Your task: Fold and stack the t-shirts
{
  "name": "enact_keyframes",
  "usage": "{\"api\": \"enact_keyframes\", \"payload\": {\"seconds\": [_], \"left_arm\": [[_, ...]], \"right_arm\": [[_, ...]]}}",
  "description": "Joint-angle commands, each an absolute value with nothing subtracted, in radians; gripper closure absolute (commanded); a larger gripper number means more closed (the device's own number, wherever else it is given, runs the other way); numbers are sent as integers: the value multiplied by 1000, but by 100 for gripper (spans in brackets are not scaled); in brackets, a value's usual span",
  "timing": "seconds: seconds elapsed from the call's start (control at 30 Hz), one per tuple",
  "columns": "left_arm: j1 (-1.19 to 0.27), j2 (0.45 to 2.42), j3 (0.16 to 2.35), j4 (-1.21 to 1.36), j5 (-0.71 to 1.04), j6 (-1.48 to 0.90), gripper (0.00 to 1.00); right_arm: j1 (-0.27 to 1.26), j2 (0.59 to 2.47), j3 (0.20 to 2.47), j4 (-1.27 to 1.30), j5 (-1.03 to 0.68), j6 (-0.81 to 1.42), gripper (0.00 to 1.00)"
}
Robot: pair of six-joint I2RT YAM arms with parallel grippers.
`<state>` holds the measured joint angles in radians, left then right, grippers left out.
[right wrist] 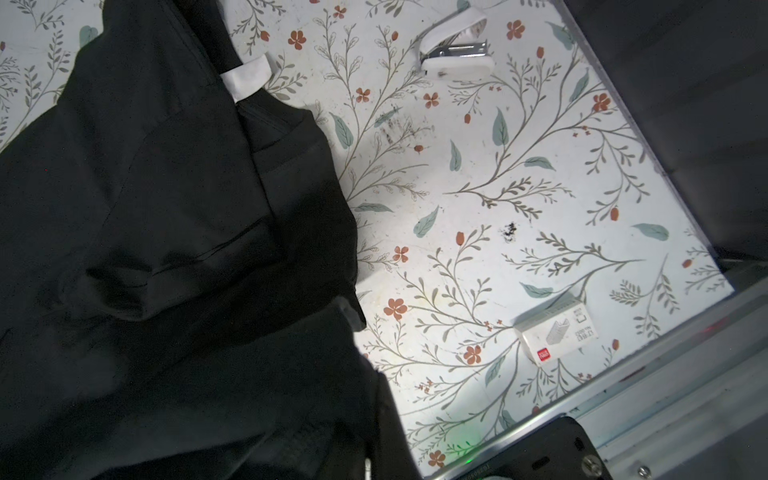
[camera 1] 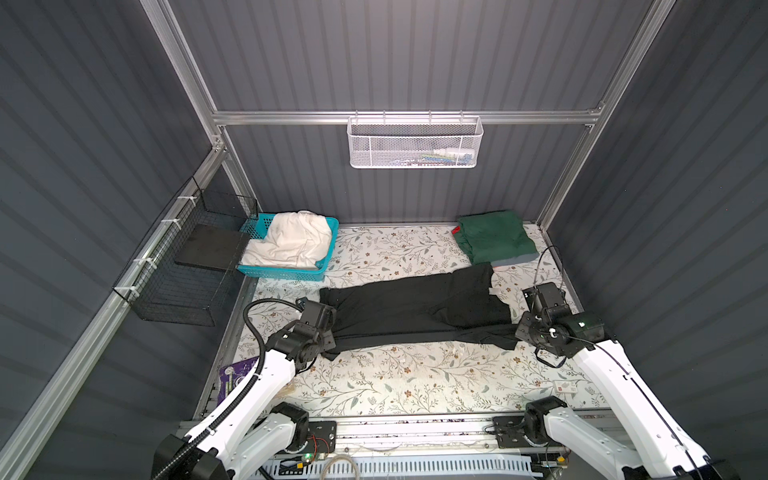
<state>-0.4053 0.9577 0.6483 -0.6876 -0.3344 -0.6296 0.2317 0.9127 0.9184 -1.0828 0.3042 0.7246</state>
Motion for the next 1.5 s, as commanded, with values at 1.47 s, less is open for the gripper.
{"api": "enact_keyframes", "payload": {"seconds": [1.47], "left_arm": [[-403, 1238, 746, -623, -347, -573, 99]], "right_arm": [[202, 1317, 1066, -894, 199, 578, 100]]}}
